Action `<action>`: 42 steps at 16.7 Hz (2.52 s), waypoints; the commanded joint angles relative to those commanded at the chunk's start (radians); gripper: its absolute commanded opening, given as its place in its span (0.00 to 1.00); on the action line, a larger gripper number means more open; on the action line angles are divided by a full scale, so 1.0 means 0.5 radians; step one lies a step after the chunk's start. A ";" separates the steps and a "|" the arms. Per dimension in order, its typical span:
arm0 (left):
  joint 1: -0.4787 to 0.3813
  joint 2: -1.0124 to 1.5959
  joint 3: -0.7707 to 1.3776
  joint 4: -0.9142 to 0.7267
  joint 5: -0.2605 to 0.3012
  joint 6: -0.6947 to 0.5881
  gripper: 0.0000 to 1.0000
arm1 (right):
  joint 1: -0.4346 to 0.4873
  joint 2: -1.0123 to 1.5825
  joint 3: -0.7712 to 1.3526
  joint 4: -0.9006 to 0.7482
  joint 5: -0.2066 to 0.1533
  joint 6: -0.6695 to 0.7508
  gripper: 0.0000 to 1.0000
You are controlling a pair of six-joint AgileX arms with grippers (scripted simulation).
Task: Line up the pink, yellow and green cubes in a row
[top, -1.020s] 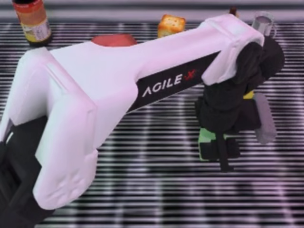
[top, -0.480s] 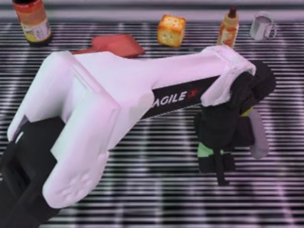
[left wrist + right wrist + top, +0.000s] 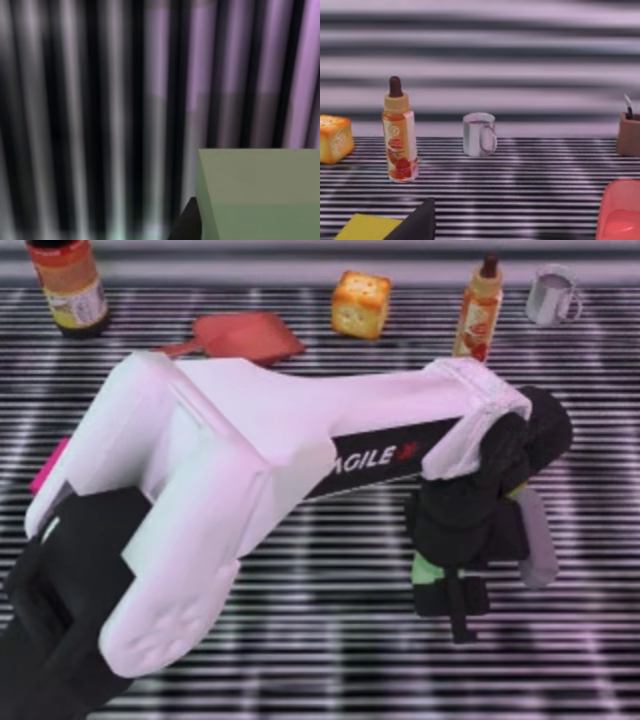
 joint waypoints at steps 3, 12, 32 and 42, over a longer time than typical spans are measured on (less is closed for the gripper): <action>0.000 0.000 0.000 0.000 0.000 0.000 0.38 | 0.000 0.000 0.000 0.000 0.000 0.000 1.00; 0.000 0.000 0.000 0.000 0.000 0.000 1.00 | 0.000 0.000 0.000 0.000 0.000 0.000 1.00; 0.044 -0.106 0.373 -0.478 -0.001 0.000 1.00 | 0.000 0.000 0.000 0.000 0.000 0.000 1.00; 0.387 -0.837 -0.304 -0.071 -0.028 -0.212 1.00 | 0.116 0.730 0.735 -0.463 -0.006 0.198 1.00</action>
